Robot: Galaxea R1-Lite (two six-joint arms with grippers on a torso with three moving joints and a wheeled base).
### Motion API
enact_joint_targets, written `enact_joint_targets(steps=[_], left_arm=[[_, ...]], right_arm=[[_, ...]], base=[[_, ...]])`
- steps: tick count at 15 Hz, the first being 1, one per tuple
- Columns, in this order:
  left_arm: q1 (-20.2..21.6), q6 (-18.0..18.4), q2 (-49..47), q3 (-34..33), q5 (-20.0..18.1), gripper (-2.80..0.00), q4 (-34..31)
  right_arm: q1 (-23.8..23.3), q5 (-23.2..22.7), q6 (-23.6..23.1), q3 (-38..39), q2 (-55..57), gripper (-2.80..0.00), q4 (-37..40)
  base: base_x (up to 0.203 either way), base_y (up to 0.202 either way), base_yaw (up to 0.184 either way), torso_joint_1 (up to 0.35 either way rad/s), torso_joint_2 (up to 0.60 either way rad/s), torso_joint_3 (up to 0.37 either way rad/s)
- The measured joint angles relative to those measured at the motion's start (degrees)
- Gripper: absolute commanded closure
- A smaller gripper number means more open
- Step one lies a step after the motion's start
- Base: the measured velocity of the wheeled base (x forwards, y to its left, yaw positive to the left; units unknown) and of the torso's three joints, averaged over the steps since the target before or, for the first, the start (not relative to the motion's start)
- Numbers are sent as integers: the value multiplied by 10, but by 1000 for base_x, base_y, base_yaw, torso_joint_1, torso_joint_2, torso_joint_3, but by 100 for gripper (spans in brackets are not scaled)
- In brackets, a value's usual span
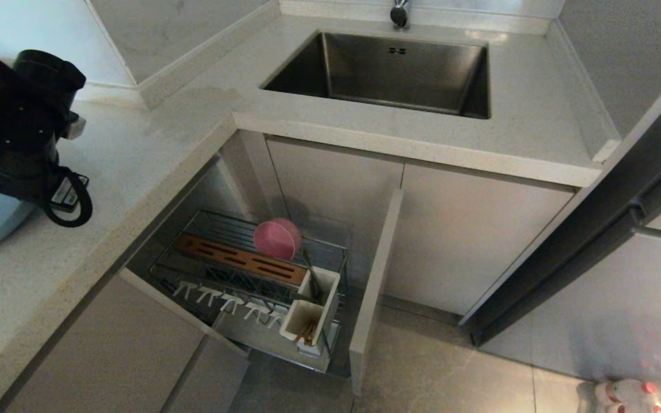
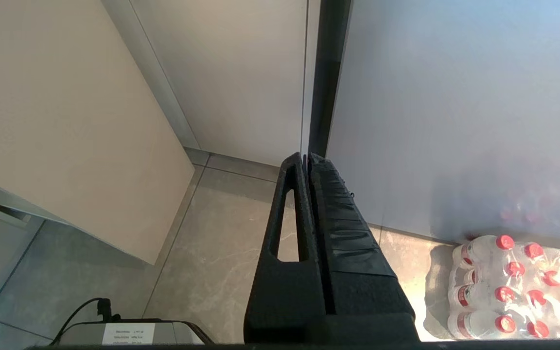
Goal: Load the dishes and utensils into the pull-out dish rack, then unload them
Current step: Take the plate out of the cupboard
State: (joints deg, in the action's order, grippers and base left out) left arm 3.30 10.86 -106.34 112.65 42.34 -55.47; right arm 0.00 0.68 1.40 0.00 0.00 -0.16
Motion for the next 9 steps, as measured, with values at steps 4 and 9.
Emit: enact_joint_targets(steps=[4,9], left_arm=[[0,-1,0,0,0,0,-1],[0,-3,0,-1,0,0,0]], right_arm=[[0,0,0,0,0,0,0],[0,0,0,0,0,0,0]], base=[[0,0,0,0,0,0],[0,0,0,0,0,0]])
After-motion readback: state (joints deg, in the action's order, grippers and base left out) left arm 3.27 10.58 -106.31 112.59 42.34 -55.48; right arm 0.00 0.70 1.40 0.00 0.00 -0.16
